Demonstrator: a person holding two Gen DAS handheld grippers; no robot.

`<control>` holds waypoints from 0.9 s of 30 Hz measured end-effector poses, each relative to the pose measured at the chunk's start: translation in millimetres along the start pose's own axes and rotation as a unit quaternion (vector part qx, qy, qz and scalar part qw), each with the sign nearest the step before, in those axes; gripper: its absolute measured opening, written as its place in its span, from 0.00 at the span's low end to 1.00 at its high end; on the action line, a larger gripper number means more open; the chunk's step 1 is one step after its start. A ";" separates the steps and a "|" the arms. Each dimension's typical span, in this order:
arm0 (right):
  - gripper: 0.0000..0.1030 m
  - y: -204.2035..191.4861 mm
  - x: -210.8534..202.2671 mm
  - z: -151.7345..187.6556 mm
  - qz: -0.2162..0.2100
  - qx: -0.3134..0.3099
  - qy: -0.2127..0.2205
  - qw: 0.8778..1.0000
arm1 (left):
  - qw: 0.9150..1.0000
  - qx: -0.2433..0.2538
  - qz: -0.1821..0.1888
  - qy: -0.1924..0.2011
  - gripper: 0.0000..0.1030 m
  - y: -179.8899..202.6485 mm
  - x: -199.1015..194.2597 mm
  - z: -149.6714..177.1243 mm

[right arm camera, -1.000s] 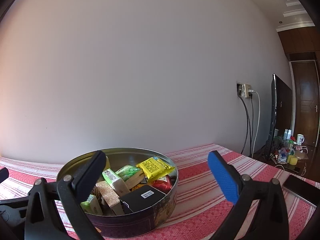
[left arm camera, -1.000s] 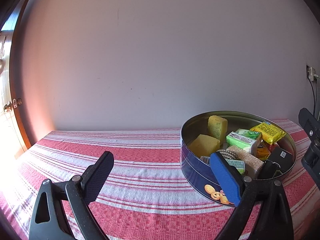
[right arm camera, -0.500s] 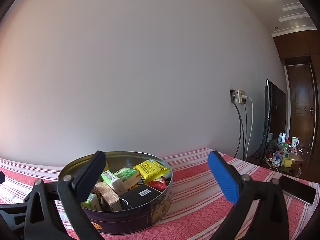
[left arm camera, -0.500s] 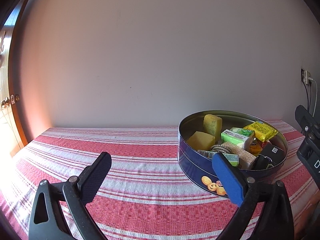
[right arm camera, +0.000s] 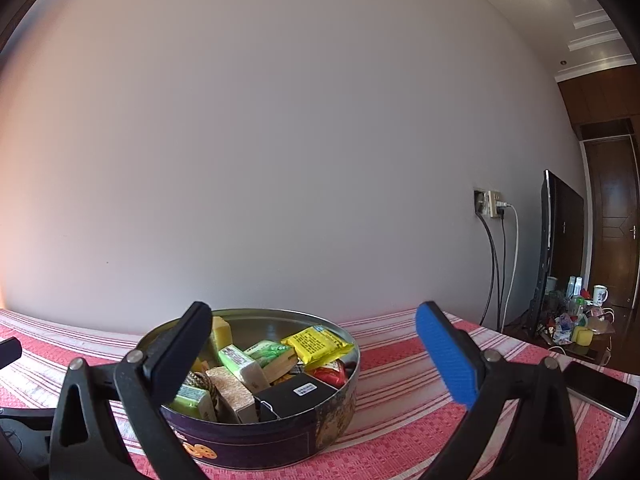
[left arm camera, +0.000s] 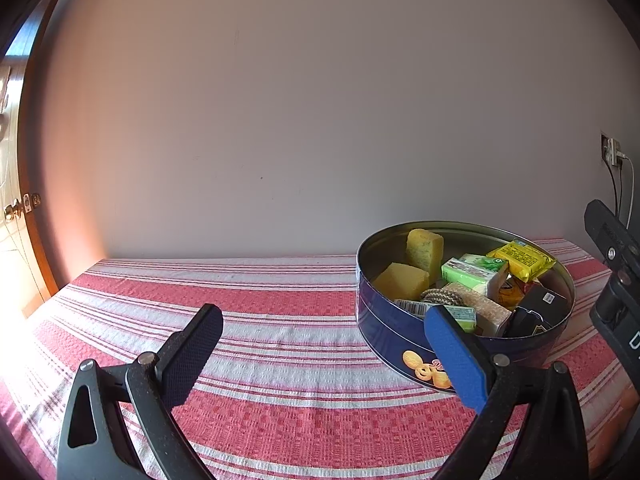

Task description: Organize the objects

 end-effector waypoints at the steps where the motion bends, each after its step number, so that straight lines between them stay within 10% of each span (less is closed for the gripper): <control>1: 1.00 0.1 -0.5 -0.1 -0.001 0.001 0.001 1.000 | 1.000 -0.002 -0.002 -0.001 0.99 -0.6 -0.1 -0.2; 27: 1.00 -0.8 6.0 2.9 -0.007 0.000 -0.016 1.000 | 1.000 -0.003 -0.001 -0.015 0.99 2.5 5.3 4.2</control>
Point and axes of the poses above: each gripper's, at about its wrist camera, not at the fingertips, and x roughly the way its jaws point, y to its right, z to its underside, the point moved 3 cm from there along x, roughly the way its jaws point, and after that the axes turned 4 degrees about z, right-handed, at the moved point
